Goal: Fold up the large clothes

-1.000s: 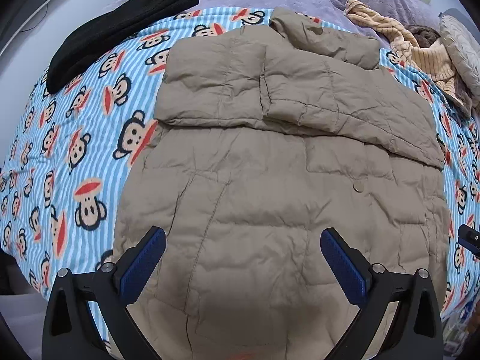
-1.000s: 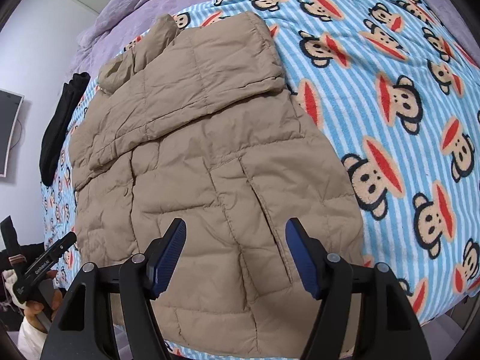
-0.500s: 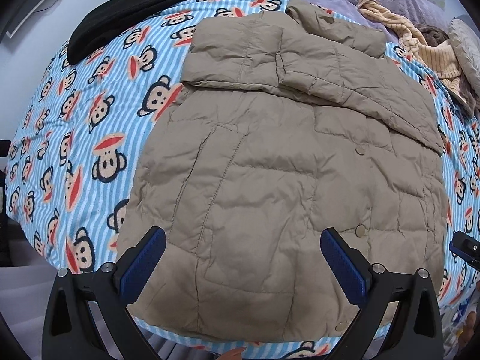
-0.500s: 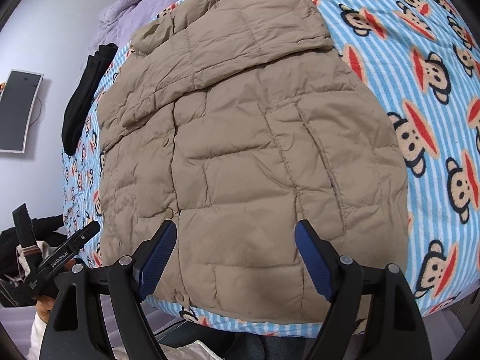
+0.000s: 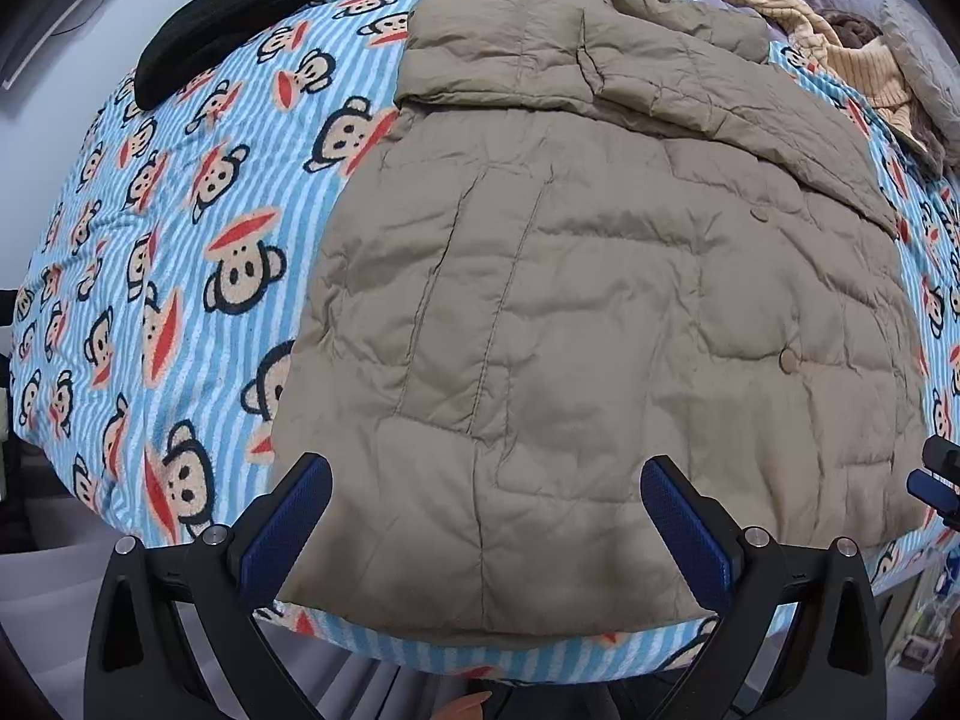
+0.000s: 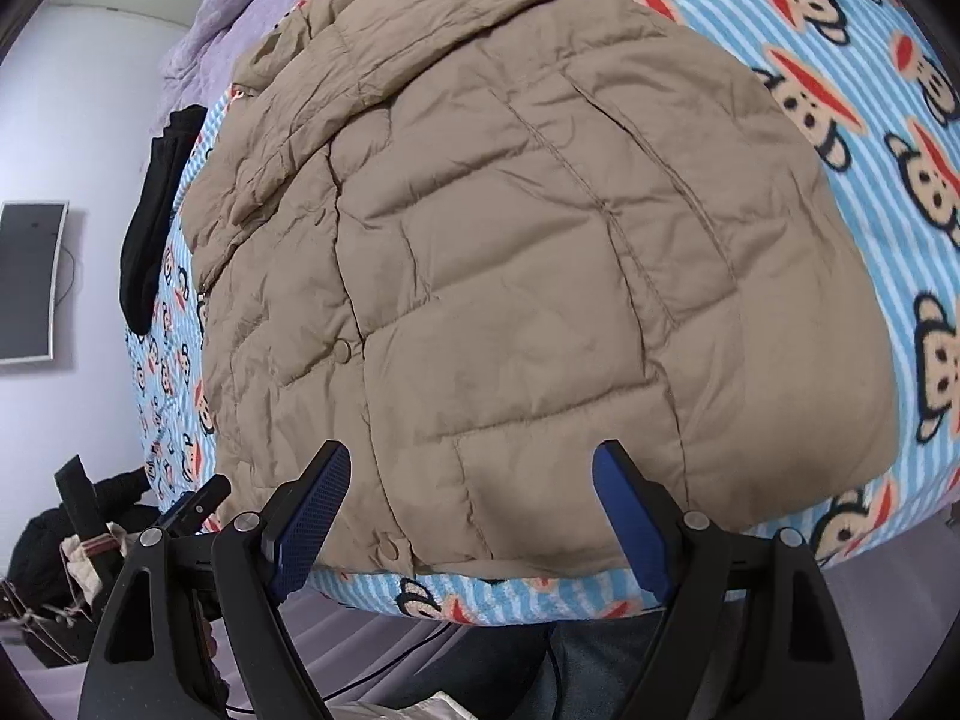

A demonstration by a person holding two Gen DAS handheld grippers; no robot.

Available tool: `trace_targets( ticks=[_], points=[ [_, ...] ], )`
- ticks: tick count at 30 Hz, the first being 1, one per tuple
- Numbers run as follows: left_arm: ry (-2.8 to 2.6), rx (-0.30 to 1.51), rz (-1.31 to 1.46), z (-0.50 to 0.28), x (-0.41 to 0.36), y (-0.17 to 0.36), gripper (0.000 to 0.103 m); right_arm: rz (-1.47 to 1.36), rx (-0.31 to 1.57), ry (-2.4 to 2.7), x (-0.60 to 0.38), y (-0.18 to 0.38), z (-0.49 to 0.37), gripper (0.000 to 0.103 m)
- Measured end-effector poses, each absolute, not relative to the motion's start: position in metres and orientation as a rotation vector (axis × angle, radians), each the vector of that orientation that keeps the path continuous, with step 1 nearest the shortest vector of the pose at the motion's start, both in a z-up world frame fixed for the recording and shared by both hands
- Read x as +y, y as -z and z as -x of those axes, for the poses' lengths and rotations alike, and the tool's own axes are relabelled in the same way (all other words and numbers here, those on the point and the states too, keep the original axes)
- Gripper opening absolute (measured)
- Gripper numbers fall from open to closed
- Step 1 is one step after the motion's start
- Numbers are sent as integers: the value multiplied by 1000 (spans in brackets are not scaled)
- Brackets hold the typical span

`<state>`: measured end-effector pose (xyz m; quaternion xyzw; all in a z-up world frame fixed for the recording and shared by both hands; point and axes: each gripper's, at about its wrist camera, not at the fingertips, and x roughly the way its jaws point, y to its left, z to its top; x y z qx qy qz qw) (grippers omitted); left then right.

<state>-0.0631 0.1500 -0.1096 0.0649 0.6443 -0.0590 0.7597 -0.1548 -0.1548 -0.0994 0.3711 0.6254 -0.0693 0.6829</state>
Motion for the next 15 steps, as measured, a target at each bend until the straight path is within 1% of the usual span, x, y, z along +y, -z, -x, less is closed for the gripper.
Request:
trace_targets(
  ticks=[10,15],
  points=[
    [129,1447,-128,95,183,130,103,-977,1342,316,-161,115,209,85],
    [157,1474,-43,105,200,134,103,-972,1294,372,-165,112,223,86]
  ],
)
